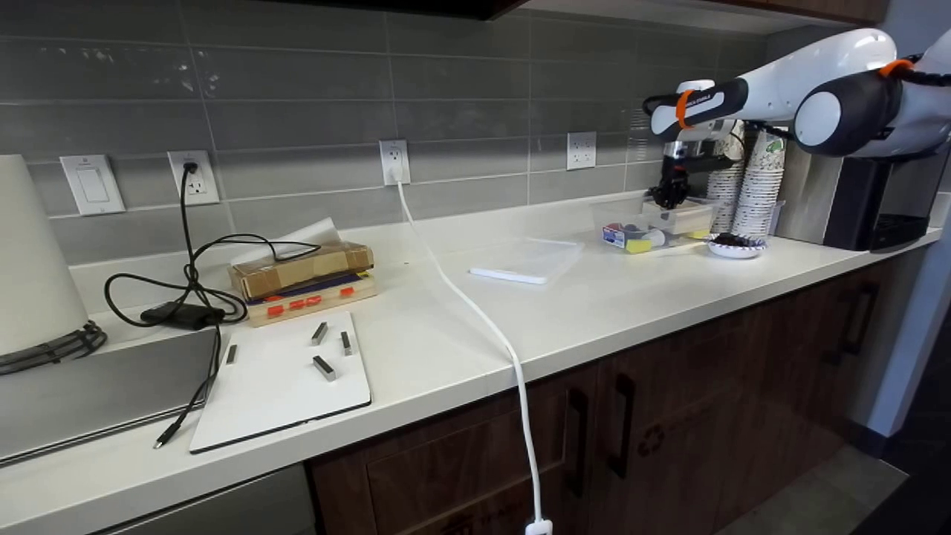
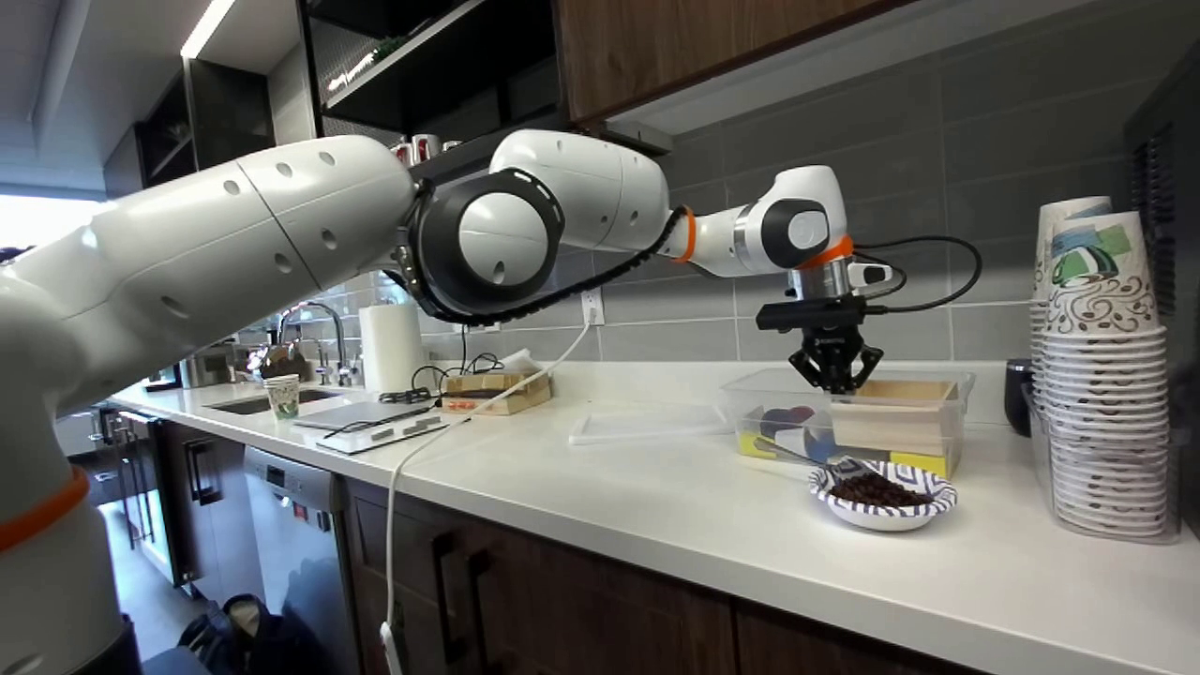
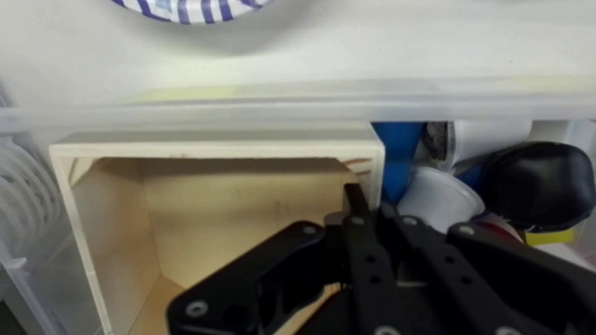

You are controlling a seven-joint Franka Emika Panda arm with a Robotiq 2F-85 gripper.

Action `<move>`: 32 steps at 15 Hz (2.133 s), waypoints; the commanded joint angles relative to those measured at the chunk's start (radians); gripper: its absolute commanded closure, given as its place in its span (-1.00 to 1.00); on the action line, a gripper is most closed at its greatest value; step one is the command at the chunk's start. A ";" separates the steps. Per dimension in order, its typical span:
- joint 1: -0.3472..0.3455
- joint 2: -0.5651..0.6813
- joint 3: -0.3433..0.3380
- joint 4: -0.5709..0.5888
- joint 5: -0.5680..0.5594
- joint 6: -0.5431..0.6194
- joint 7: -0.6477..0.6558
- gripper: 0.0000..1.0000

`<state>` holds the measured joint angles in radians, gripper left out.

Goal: Remove the wooden box from the clear container.

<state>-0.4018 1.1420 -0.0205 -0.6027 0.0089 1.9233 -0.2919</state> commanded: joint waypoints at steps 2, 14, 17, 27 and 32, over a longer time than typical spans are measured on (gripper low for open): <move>0.002 0.056 -0.012 0.133 0.012 -0.042 0.045 0.97; 0.037 -0.053 -0.033 0.066 -0.063 -0.134 0.095 0.97; 0.039 -0.084 -0.025 0.049 -0.066 -0.213 0.079 0.97; 0.064 -0.115 -0.032 0.024 -0.085 -0.231 0.093 0.97; 0.090 -0.137 -0.032 0.016 -0.115 -0.248 0.077 0.97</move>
<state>-0.3305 1.0353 -0.0414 -0.5802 -0.0861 1.7052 -0.2111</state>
